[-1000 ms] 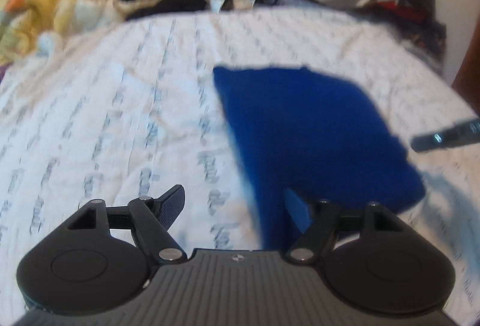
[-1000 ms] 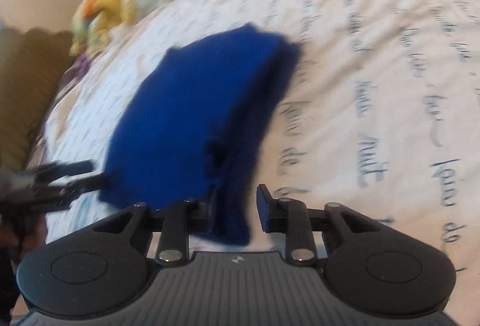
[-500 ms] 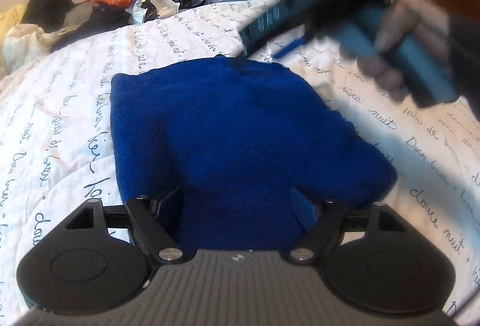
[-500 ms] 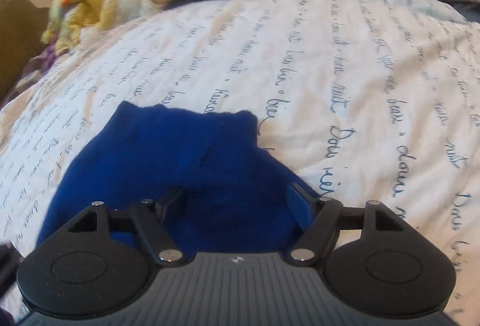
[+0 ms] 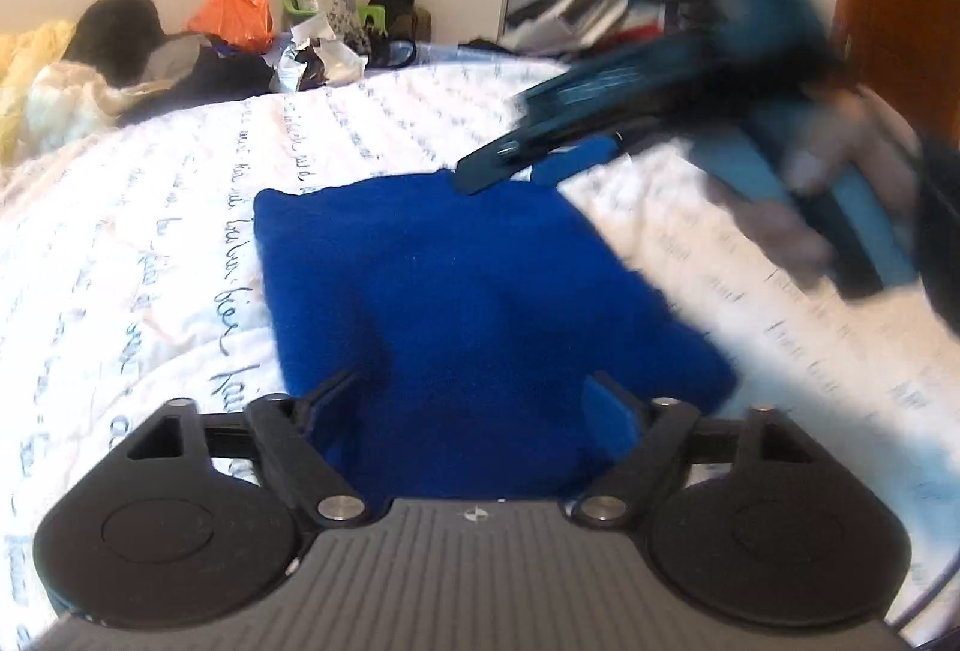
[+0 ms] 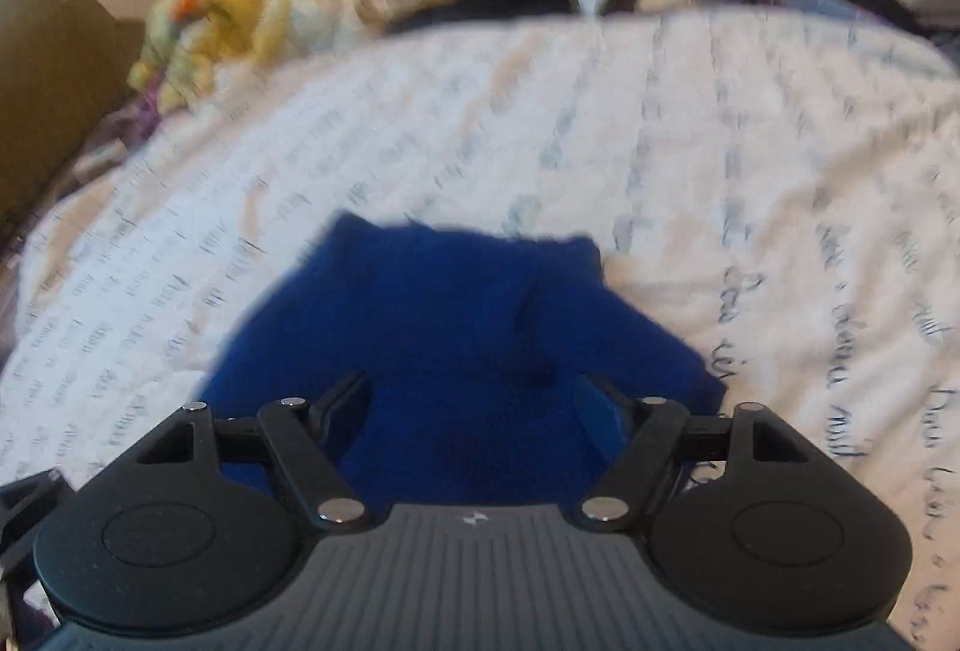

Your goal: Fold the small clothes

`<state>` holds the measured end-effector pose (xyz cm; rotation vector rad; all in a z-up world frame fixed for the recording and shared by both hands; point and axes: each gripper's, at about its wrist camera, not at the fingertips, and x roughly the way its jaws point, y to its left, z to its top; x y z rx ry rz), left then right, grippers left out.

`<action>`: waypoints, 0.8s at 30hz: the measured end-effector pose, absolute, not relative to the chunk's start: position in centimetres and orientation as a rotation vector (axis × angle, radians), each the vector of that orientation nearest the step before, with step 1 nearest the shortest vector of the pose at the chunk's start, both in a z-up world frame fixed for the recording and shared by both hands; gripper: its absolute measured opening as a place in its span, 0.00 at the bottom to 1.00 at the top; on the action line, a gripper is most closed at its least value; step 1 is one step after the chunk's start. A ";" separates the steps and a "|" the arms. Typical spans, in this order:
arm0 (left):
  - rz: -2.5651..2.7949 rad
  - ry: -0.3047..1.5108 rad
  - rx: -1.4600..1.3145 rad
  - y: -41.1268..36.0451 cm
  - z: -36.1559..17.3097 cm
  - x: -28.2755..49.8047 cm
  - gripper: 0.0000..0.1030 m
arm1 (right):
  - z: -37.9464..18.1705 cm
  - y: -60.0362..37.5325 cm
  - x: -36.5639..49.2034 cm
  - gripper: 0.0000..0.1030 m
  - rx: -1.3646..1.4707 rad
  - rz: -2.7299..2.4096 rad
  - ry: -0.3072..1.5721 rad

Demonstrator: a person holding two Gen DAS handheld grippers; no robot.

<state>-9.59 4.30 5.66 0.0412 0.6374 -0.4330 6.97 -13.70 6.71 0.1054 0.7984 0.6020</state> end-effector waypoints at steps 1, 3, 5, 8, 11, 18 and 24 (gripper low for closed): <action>-0.443 0.655 0.023 4.5 5.5 -9.4 0.81 | 6.7 -13.7 6.1 0.74 0.164 0.683 0.818; -0.433 0.723 0.033 4.2 4.6 -8.4 0.80 | 4.9 -13.1 5.2 0.72 0.186 0.804 0.888; -0.420 0.729 0.065 4.3 3.5 -8.1 0.81 | 1.4 -12.9 5.0 0.71 0.042 0.742 0.934; -0.400 0.728 0.091 4.7 4.2 -9.3 0.78 | 0.8 -15.8 5.1 0.67 0.194 0.733 0.886; -0.412 0.707 0.078 5.0 5.0 -10.1 0.83 | 3.1 -14.8 3.8 0.69 0.129 0.674 0.848; -0.347 0.764 0.076 4.2 3.4 -8.5 0.85 | -0.6 -15.5 6.5 0.57 0.251 0.675 0.928; -0.339 0.758 0.084 4.1 3.3 -8.8 0.87 | 3.5 -12.9 4.0 0.68 0.207 0.715 0.843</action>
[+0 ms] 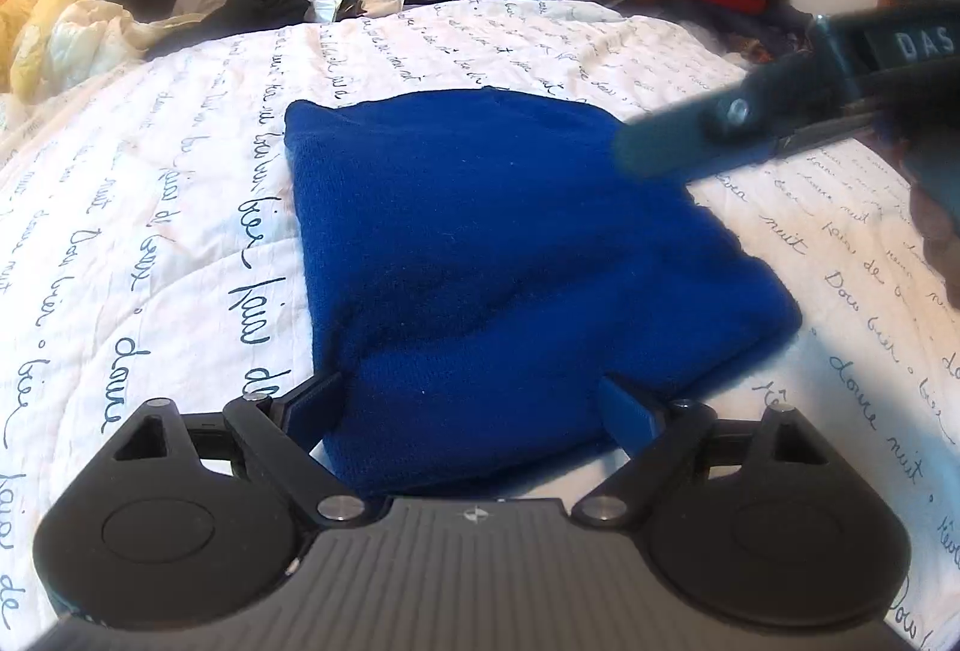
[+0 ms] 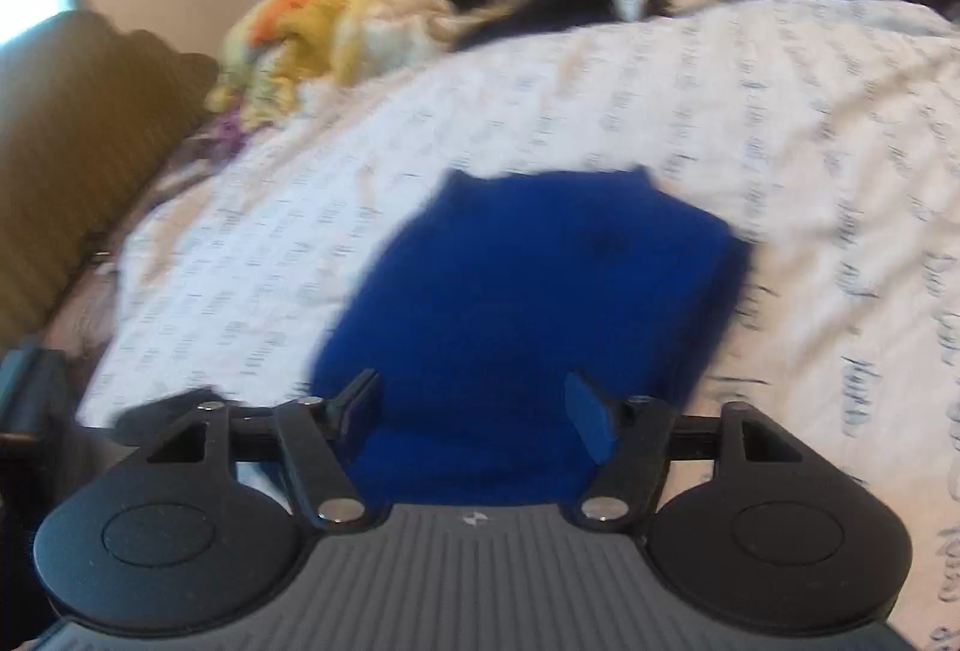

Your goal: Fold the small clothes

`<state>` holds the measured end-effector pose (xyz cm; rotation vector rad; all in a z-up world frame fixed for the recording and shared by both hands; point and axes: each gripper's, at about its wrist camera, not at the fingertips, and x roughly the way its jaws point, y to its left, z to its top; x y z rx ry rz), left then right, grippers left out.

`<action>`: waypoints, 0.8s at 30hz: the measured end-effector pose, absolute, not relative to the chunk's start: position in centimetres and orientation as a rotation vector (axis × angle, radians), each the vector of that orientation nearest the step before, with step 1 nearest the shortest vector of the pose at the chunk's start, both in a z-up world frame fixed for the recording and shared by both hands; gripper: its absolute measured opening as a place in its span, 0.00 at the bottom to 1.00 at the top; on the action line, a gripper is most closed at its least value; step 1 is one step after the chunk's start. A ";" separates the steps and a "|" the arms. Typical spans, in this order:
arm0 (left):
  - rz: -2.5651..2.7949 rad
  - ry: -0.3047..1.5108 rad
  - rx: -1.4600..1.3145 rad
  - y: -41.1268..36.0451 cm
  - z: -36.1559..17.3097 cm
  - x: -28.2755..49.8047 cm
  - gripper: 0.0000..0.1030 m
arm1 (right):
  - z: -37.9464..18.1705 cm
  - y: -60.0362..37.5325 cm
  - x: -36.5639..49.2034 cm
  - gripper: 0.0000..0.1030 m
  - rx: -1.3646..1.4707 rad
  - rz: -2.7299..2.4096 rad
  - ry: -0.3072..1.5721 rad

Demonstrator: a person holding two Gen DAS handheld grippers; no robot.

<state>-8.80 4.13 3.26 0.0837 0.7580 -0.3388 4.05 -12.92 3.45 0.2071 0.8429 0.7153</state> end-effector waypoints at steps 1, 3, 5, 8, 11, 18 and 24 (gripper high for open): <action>-0.338 0.759 0.082 4.2 3.3 -8.8 0.87 | 3.3 -12.5 4.0 0.68 0.193 0.716 0.878; -0.339 0.755 0.086 4.0 3.2 -8.8 0.87 | 1.3 -12.2 4.3 0.67 0.053 0.633 0.919; -0.330 0.754 0.094 4.0 3.4 -9.0 0.87 | 1.6 -13.7 2.7 0.66 0.040 0.655 0.869; -0.314 0.752 0.050 5.1 4.4 -9.9 0.84 | 3.7 -13.9 1.3 0.67 0.055 0.592 0.872; -0.303 0.726 0.009 7.1 5.4 -11.2 0.86 | 4.8 -16.6 -0.8 0.67 0.119 0.603 0.855; -0.275 0.759 -0.036 7.7 5.1 -10.1 0.85 | 2.6 -17.3 -1.1 0.39 0.118 0.610 0.961; -0.291 0.764 0.020 6.6 4.3 -11.0 0.83 | 3.2 -18.5 -0.9 0.07 0.059 0.560 0.935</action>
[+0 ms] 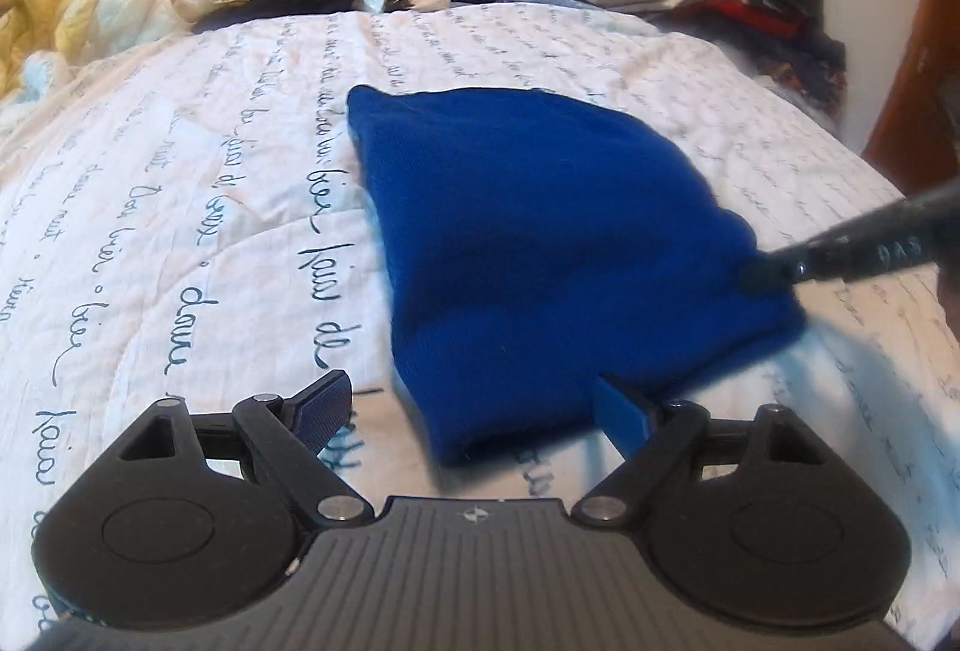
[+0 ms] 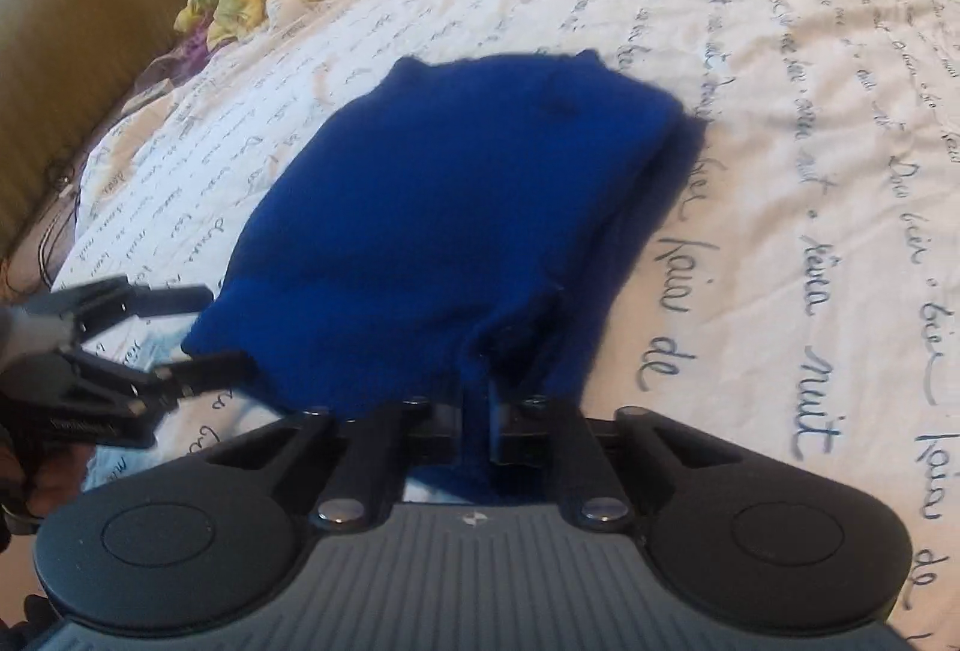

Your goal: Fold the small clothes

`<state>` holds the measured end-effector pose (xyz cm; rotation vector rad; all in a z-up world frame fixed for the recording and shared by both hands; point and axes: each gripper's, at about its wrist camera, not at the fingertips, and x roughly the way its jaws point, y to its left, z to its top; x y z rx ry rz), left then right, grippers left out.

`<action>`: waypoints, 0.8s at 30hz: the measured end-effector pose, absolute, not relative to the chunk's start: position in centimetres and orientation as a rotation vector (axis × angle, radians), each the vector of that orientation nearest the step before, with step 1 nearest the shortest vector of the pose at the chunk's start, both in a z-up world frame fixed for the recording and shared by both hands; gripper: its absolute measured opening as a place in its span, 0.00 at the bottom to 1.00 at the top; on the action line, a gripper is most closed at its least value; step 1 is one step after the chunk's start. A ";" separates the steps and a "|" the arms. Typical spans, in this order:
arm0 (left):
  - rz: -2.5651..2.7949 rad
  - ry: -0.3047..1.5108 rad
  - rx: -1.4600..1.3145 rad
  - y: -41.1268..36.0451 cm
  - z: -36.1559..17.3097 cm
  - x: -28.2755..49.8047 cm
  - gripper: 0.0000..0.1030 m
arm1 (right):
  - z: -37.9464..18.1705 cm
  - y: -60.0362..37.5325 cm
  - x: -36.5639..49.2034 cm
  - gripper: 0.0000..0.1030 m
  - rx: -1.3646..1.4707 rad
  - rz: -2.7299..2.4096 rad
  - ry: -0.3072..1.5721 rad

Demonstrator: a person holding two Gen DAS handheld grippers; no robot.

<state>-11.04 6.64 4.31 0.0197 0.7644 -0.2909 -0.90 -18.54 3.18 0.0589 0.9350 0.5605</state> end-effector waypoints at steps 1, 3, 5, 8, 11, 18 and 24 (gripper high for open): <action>-0.299 0.760 0.029 6.6 4.3 -11.3 0.83 | 2.8 -19.1 -1.0 0.07 0.052 0.544 0.946; -0.286 0.768 0.072 6.2 3.7 -11.4 0.82 | 1.8 -20.1 -1.3 0.06 0.075 0.550 0.948; -0.256 0.764 0.111 6.2 3.3 -11.5 0.79 | 1.7 -20.3 -1.4 0.06 0.098 0.552 0.944; -0.258 0.775 0.075 7.4 4.2 -12.1 0.75 | 2.9 -20.4 -1.4 0.08 0.120 0.529 0.938; -0.223 0.775 0.069 8.1 4.3 -12.4 0.73 | 4.7 -21.3 -1.0 0.19 0.227 0.535 0.864; -0.194 0.757 0.045 7.1 4.2 -12.3 0.28 | 3.4 -17.1 0.9 0.59 0.045 0.517 0.903; -0.213 0.720 0.007 8.3 5.5 -13.1 0.09 | 2.0 -17.2 -1.1 0.60 -0.087 0.514 0.835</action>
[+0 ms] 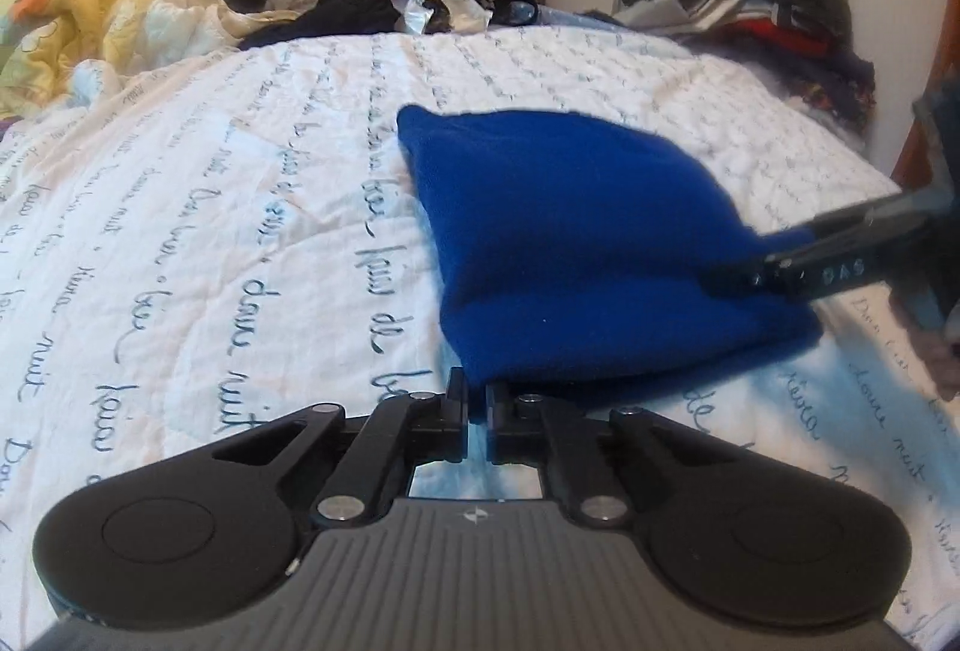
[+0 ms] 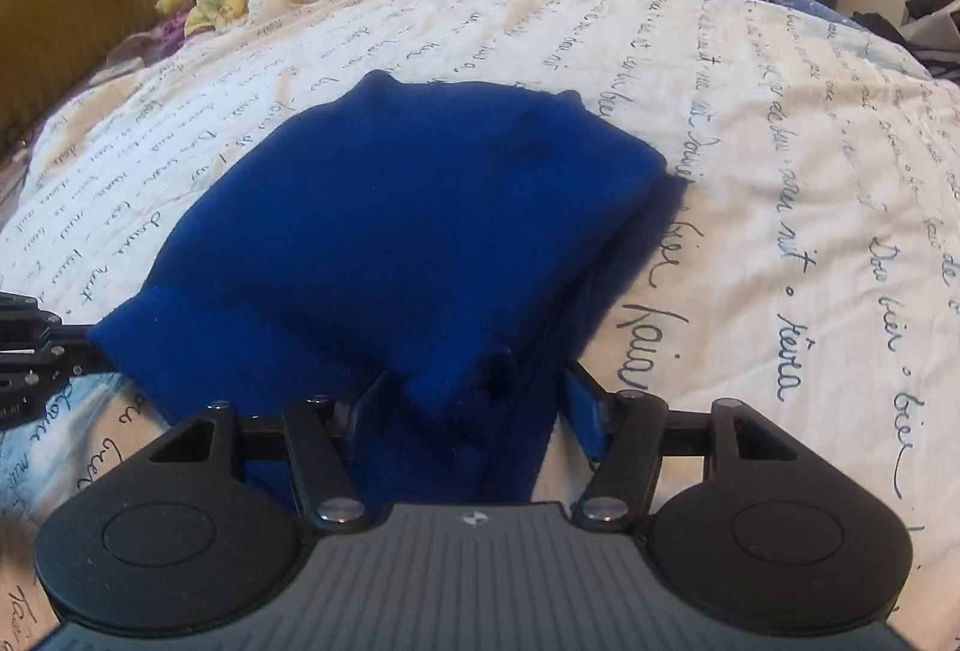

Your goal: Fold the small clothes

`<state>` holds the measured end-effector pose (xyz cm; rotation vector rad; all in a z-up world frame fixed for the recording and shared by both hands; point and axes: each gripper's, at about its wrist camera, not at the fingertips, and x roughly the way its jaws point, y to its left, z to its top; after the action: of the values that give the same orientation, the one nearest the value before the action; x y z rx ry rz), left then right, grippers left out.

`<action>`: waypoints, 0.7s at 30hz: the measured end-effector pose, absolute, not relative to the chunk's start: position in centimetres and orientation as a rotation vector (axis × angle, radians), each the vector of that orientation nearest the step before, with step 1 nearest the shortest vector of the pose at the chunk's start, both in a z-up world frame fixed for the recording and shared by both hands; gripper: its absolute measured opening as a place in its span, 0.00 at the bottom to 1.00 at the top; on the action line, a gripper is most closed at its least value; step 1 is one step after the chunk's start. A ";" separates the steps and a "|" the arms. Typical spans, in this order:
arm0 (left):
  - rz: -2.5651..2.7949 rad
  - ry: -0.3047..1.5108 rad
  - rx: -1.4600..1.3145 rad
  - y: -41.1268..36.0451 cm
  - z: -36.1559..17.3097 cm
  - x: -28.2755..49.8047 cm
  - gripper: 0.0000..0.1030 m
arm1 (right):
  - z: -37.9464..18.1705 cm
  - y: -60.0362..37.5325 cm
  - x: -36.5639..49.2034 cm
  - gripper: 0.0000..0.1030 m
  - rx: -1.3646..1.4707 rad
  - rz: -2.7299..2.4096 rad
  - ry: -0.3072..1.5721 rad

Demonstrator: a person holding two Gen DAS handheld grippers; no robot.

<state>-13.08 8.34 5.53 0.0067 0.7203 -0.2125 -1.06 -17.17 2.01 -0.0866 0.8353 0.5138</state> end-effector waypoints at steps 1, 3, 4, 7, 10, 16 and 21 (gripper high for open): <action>-0.226 0.718 0.007 8.6 5.7 -13.2 0.09 | 2.0 -17.3 -1.3 0.60 -0.091 0.520 0.828; -0.213 0.750 0.046 8.5 4.7 -13.0 0.09 | 2.0 -17.4 -1.5 0.60 -0.098 0.519 0.814; -0.215 0.767 0.054 8.4 4.3 -13.0 0.09 | 2.0 -17.3 -1.7 0.63 -0.101 0.522 0.808; -0.244 0.758 0.052 8.5 5.4 -14.5 0.10 | 2.8 -17.7 -0.9 0.69 -0.089 0.506 0.863; -0.308 0.655 0.026 8.2 7.9 -15.7 0.51 | 5.9 -18.1 -0.3 0.69 0.029 0.427 0.777; -0.344 0.685 0.062 3.2 6.6 -8.8 0.52 | 6.4 -12.6 5.3 0.69 -0.002 0.560 0.781; -0.337 0.723 0.085 2.7 4.6 -8.4 0.54 | 3.1 -13.3 8.3 0.74 -0.014 0.556 0.799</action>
<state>-8.41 2.67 4.59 0.0854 0.7230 -0.3367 8.34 -13.31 3.09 -0.0135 0.7986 0.5555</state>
